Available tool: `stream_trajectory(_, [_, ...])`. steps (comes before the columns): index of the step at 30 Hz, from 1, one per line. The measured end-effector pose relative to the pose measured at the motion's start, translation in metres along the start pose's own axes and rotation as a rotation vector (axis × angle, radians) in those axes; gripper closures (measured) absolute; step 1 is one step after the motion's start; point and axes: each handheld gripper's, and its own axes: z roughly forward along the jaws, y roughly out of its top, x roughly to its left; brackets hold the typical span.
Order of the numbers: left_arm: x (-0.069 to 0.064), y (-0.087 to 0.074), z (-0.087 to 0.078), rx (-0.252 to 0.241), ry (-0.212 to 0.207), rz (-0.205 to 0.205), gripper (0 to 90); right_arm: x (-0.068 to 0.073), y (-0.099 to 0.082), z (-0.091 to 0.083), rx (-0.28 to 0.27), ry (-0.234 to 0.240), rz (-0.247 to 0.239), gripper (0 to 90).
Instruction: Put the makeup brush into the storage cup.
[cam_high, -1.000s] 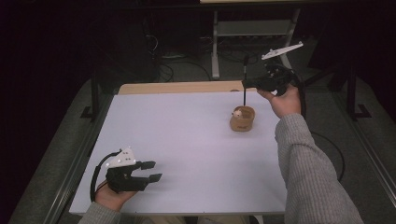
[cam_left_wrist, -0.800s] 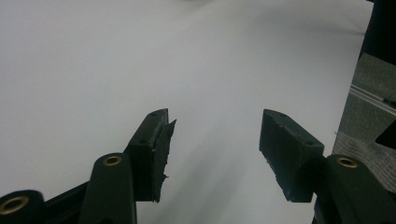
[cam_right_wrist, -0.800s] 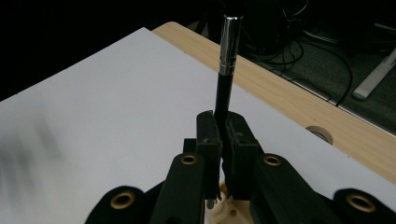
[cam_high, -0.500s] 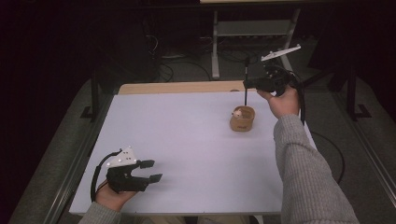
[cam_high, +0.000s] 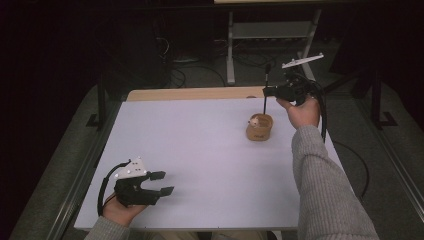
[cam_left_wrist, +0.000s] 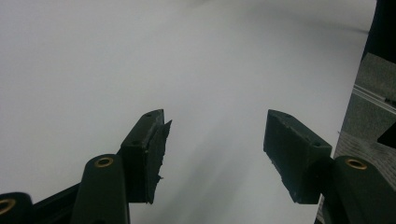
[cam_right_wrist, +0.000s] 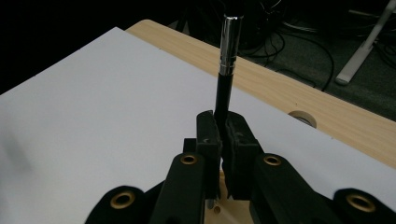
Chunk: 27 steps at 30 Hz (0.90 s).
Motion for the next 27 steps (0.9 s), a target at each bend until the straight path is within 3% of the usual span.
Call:
stream_trajectory(15, [0.001, -0.001, 0.002, -0.004, 0.015, -0.029, 32.7, -0.008, -0.012, 0.004, -0.002, -0.032, 0.032, 84.9])
stream_trajectory(27, [0.000, 0.001, 0.002, -0.002, 0.013, -0.028, 31.4, -0.013, -0.024, 0.010, -0.001, -0.038, 0.048, 84.9])
